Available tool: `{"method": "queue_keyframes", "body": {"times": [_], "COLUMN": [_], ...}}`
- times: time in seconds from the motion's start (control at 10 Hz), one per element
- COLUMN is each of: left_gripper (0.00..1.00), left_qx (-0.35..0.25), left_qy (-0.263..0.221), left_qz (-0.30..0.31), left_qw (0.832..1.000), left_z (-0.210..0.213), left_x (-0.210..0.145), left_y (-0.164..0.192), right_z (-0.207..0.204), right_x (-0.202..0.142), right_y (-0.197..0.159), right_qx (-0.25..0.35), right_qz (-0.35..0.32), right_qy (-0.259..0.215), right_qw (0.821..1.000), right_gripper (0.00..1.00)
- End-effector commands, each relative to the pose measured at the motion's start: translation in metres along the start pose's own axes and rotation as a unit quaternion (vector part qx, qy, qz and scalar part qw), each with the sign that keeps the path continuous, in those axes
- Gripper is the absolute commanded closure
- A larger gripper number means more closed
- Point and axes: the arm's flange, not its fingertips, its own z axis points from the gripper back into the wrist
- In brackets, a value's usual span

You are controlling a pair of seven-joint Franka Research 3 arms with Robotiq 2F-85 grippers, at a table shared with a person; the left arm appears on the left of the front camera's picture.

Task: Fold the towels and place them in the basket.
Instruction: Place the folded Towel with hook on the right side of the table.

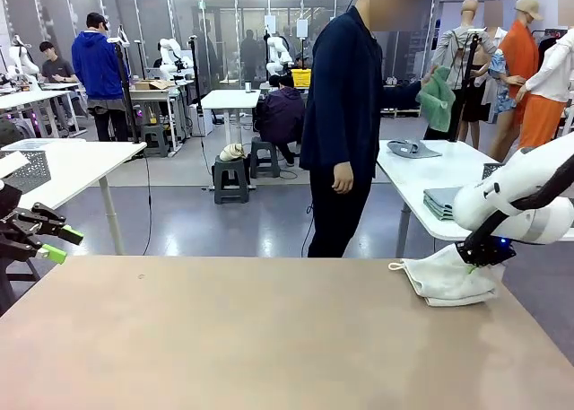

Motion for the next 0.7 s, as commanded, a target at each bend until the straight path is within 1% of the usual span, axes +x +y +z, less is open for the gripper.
{"method": "queue_keyframes", "body": {"times": [0.0, 0.1, 0.2, 0.3, 0.4, 0.5, 0.6], "left_gripper": [0.34, 0.34, 0.34, 0.34, 0.34, 0.34, 0.34], "left_qx": [0.004, 0.004, 0.004, 0.004, 0.004, 0.004, 0.004], "left_qy": [-0.001, -0.001, -0.001, -0.001, -0.001, -0.001, -0.001], "left_qz": [-0.002, -0.002, -0.002, -0.002, -0.002, -0.002, -0.002], "left_qw": [1.0, 1.0, 1.0, 1.0, 1.0, 1.0, 1.0], "left_z": [0.0, 0.0, 0.0, 0.0, 0.0, 0.0, 0.0], "left_x": [0.002, 0.002, 0.002, 0.002, 0.002, 0.002, 0.002], "left_y": [-0.002, -0.002, -0.002, -0.002, -0.002, -0.002, -0.002], "right_z": [0.0, 0.002, 0.005, 0.009, 0.015, 0.021, 0.035], "right_x": [0.002, 0.002, 0.002, 0.003, 0.003, 0.004, 0.004], "right_y": [-0.009, -0.008, -0.007, -0.007, -0.008, -0.009, -0.007], "right_qx": [0.025, 0.028, 0.027, 0.025, 0.022, 0.017, 0.017], "right_qz": [0.007, 0.01, 0.011, 0.012, 0.012, 0.013, 0.015], "right_qy": [0.009, 0.005, 0.002, -0.002, -0.004, -0.005, -0.012], "right_qw": [1.0, 1.0, 1.0, 1.0, 1.0, 1.0, 1.0], "right_gripper": [0.73, 0.73, 0.53, 0.71, 0.33, 0.51, 0.13]}}
